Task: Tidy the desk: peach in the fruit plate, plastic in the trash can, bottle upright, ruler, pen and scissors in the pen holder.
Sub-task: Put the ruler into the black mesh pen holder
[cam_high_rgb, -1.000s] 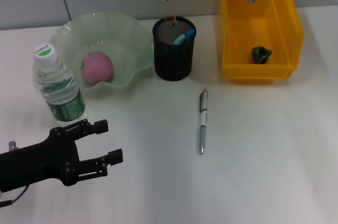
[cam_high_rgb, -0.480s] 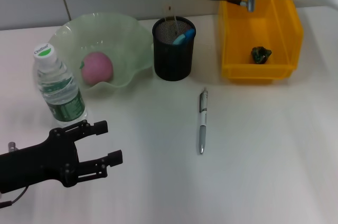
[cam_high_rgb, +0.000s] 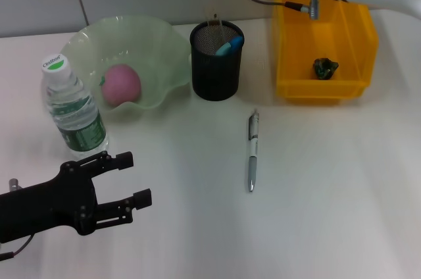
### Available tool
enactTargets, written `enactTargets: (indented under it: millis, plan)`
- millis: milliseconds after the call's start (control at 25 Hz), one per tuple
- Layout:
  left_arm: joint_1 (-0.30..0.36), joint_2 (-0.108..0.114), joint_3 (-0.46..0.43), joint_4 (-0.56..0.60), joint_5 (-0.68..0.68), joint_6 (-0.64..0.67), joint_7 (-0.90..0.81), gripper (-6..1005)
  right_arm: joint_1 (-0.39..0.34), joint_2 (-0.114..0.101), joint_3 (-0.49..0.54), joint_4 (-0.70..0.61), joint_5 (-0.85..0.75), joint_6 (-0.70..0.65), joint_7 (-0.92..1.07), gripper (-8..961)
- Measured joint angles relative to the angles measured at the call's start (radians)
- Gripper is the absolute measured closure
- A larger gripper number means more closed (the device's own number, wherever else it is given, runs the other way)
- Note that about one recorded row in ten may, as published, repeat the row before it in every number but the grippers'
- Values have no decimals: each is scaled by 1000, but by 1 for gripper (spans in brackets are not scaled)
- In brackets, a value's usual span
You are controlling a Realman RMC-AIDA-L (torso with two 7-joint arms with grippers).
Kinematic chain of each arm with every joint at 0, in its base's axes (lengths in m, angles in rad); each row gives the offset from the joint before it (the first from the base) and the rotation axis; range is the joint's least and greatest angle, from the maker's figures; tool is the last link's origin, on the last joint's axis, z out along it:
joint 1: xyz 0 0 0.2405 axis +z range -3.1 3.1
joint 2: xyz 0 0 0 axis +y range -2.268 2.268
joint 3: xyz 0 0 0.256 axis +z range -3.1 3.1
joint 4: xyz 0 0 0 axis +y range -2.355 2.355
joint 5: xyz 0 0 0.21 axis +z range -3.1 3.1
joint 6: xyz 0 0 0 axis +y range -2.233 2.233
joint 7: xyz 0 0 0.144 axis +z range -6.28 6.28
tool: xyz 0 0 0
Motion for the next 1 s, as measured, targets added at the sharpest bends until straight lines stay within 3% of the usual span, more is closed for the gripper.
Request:
enactTargets:
  millis: [1000]
  plan:
    - [0, 0, -7, 0, -1, 0, 14, 156, -1, 1, -9, 22, 1, 21, -2, 548]
